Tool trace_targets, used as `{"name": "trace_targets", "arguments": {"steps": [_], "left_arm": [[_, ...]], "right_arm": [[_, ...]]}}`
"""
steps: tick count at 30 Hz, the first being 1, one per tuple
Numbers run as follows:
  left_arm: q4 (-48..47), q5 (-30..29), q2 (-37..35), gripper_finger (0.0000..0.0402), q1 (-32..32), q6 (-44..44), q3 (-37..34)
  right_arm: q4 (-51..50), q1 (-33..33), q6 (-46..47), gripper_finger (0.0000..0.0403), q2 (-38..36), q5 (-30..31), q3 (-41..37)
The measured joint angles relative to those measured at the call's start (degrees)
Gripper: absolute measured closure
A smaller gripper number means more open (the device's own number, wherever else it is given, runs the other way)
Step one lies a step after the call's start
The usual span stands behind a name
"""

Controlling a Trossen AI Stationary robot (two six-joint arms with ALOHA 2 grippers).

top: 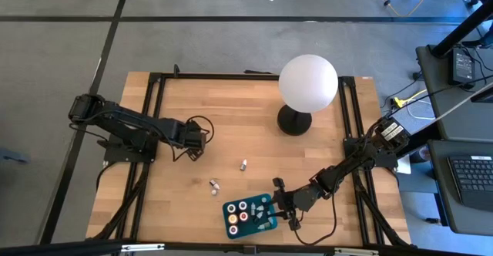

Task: Pick & Place food coloring
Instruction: Put the small brown food coloring bottle into the blue bin

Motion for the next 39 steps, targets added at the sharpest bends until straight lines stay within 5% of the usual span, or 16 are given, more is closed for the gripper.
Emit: {"name": "trace_targets", "arguments": {"steps": [9, 32, 39], "left_arm": [[0.27, -4.7, 0.22, 0.0146, 3.46, 6.94, 0.0], [5.58, 4.29, 7.86, 0.015, 11.86, 25.19, 0.16], [4.66, 5.69, 9.29, 0.0184, 11.9, 25.15, 0.2]], "right_arm": [[0.02, -0.09, -0.17, 0.0244, 0.0, 0.02, 0.0], [0.0, -0.22, -1.25, 0.0244, 0.0, 0.07, 0.0], [-0.09, -0.22, -1.27, 0.0243, 0.02, 0.04, 0.0]]}}
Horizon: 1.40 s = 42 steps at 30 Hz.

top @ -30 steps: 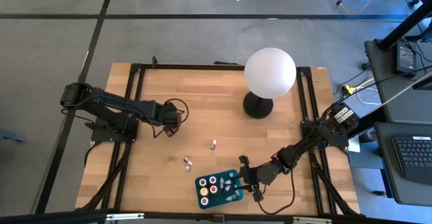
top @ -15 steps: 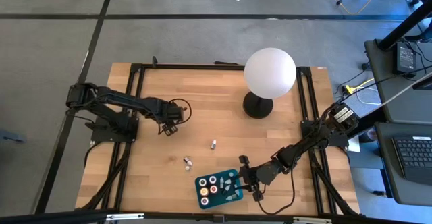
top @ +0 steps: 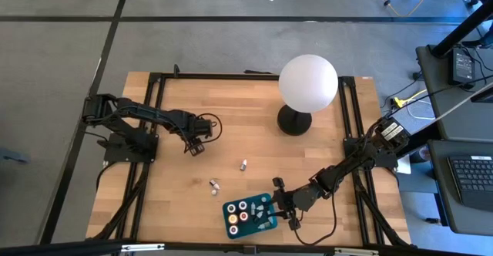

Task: Pick & Place food coloring
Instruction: Put the small brown food coloring bottle into the blue bin

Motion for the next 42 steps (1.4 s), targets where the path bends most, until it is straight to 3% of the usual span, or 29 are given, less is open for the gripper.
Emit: {"name": "trace_targets", "arguments": {"steps": [8, 25, 30, 34, 42], "left_arm": [[-3.9, 0.01, 0.06, 0.0223, -0.04, 2.42, -0.02], [-2.14, 0.57, 0.1, 0.0325, -0.3, 2.42, -0.22], [-2.89, -0.63, -0.14, 0.0326, -2.67, 0.43, 0.32], [-6.47, -0.77, -1.91, 0.0321, -5.76, -0.89, 2.02], [1.19, -3.38, -8.45, 0.0322, -12.11, -2.95, 6.81]], "right_arm": [[-0.02, 0.0, 0.02, 0.0242, 0.0, 0.0, 0.0], [-0.05, 0.0, 0.02, 0.0244, 0.0, 0.0, 0.0], [0.63, 0.0, 0.22, 0.0242, -0.25, -0.21, -0.04], [-1.05, -0.09, 0.06, 0.0244, -2.29, -4.33, -0.2], [-6.14, -0.04, 0.55, 0.0241, -6.03, -5.87, -0.17]]}}
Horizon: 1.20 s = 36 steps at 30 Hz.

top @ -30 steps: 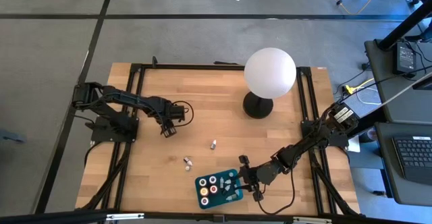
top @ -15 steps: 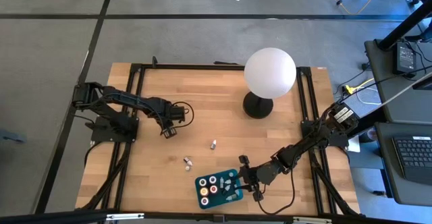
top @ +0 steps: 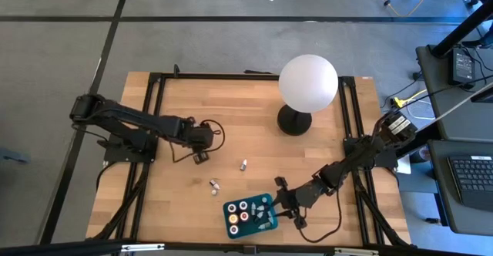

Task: Pick & Place food coloring
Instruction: Put the small brown food coloring bottle into the blue bin

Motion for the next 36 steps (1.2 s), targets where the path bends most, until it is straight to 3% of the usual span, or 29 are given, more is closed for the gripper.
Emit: {"name": "trace_targets", "arguments": {"steps": [7, 11, 16, 25, 31, 36], "left_arm": [[27.06, -0.2, -3.11, 0.032, -7.43, 7.0, 0.3], [45.62, -0.49, -1.34, 0.032, -11.24, 13.85, 0.34], [64.44, -0.46, 3.68, 0.0314, -15.03, 19.94, 0.34], [95.18, 1.74, 20.02, 0.0312, -19.24, 31.81, 0.34], [110.0, 1.79, 27.33, 0.0311, -19.63, 34.71, 0.34], [110.65, 4.09, 27.73, 0.0311, -18.84, 33.52, 0.34]], "right_arm": [[-2.2, 0.02, -1.44, 0.0241, -2.75, 1.29, 0.04], [-3.37, 0.04, -6.4, 0.0241, -5.12, 8.94, 0.05], [-1.08, 0.02, -14.32, 0.024, -6.97, 19.43, 0.11], [1.7, -0.04, -13.76, 0.024, -6.99, 19.38, 0.13], [3.47, -0.1, -12.33, 0.024, -6.99, 19.44, 0.13], [9.17, -1.25, -12.72, 0.024, -6.99, 20.55, 0.13]]}}
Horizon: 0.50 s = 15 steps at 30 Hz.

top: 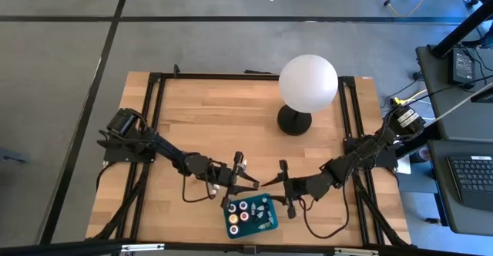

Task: Pick & Place food coloring
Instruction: Put the small brown food coloring bottle into the blue bin

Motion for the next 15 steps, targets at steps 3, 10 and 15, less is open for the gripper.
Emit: {"name": "trace_targets", "arguments": {"steps": [3, 10, 15], "left_arm": [[-0.02, 0.97, 0.0, 0.0311, 0.18, -0.02, 0.0], [-0.01, 1.05, 0.0, 0.0311, 0.18, 0.0, 0.0], [-0.3, 1.02, -0.02, 0.0311, 0.17, 0.02, 0.09]], "right_arm": [[2.15, -1.22, 0.2, 0.024, 0.0, 0.04, 0.0], [3.38, -3.69, 0.88, 0.024, 0.19, -0.07, 0.0], [5.47, -3.88, 0.89, 0.024, 0.26, -2.68, 0.0]]}}
